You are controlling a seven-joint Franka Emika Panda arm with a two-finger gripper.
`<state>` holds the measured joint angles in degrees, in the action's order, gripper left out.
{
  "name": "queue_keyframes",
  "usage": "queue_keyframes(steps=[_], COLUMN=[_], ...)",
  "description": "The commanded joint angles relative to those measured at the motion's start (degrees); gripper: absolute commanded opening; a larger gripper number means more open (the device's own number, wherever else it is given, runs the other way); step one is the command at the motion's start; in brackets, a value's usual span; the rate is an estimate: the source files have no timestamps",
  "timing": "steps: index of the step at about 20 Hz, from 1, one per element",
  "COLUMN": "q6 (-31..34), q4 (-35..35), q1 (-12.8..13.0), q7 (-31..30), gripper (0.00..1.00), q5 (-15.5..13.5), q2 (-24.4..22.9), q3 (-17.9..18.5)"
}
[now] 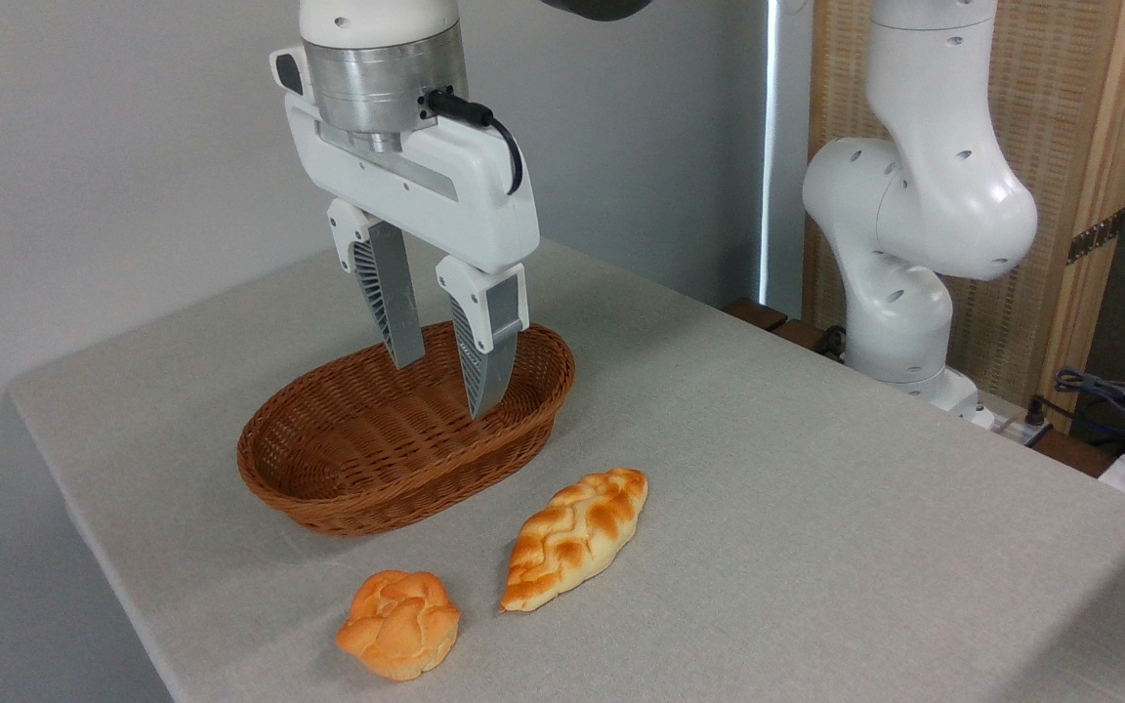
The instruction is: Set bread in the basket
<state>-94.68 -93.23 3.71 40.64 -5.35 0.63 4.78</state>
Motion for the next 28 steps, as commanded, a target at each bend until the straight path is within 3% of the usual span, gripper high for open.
queue_keyframes(steps=[1, 18, 28], q6=[-0.24, -0.59, -16.84], q4=[-0.20, -0.90, -21.88], q1=[0.24, 0.15, 0.42], q7=[0.49, 0.84, 1.28], gripper=[1.00, 1.00, 1.00], q5=[-0.63, -0.45, -0.45], q2=[-0.37, -0.98, -11.43], q3=[-0.03, -0.56, -0.56])
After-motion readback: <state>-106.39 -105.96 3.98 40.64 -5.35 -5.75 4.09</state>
